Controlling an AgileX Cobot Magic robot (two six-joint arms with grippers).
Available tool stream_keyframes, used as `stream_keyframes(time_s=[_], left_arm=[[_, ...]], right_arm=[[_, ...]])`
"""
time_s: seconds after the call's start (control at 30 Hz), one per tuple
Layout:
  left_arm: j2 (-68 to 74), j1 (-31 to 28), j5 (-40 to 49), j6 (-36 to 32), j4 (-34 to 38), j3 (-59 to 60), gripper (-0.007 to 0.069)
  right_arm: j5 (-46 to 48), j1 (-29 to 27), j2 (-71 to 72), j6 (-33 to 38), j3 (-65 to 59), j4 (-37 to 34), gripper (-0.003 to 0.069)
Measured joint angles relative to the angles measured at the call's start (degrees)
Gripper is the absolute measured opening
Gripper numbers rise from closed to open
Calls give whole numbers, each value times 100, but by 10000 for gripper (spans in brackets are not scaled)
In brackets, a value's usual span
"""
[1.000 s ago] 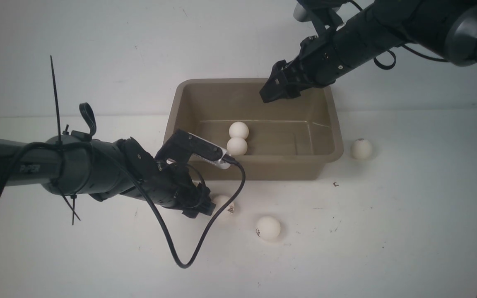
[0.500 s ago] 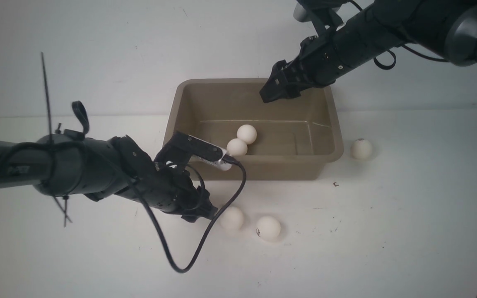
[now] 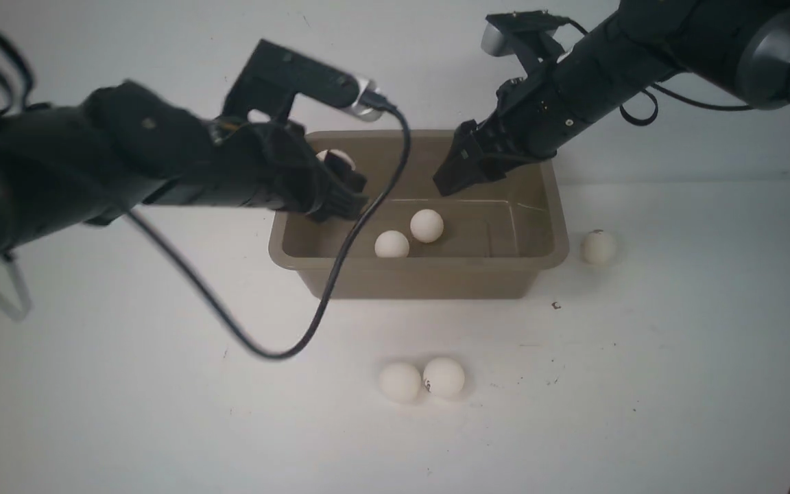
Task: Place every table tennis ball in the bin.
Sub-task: Use the left arm to put the table tennis ball into the box, then use the right arm to clamp the table tennis ball closest to it
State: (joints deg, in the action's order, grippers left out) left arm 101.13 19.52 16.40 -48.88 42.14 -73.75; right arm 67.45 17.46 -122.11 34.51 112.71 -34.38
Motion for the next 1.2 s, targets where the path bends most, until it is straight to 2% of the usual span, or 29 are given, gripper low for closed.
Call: stream_keyframes(time_s=[0.13, 0.37, 0.53, 0.7, 0.83, 1.0, 1.1, 1.2], left_arm=[[963, 0, 388, -13, -179, -955, 349], [2012, 0, 1074, -11, -559, -2292, 353], [2141, 0, 1028, 102, -620, -2590, 479], [2141, -95, 1169, 263, -620, -2594, 501], [1987, -474, 1846, 556, -708, -2594, 498], [1143, -1299, 2420, 586, -425, -2385, 446], [402, -1756, 2434, 292, -40, -1937, 417], [-572, -2094, 2210, -454, 498, -933, 405]], right_arm=[[308, 0, 0, 42, 0, 13, 433], [331, 90, 295, 24, -30, 168, 408], [336, 370, 857, -216, -345, 693, 358], [341, 647, 1523, -276, -1262, 1008, 265], [291, 724, 2177, -195, -2334, 1054, 208], [-584, 730, 2717, -130, -3531, 1062, 195], [-833, 730, 2711, 15, -3788, 937, 197], [-1007, 730, 2635, 282, -3906, 709, 210]])
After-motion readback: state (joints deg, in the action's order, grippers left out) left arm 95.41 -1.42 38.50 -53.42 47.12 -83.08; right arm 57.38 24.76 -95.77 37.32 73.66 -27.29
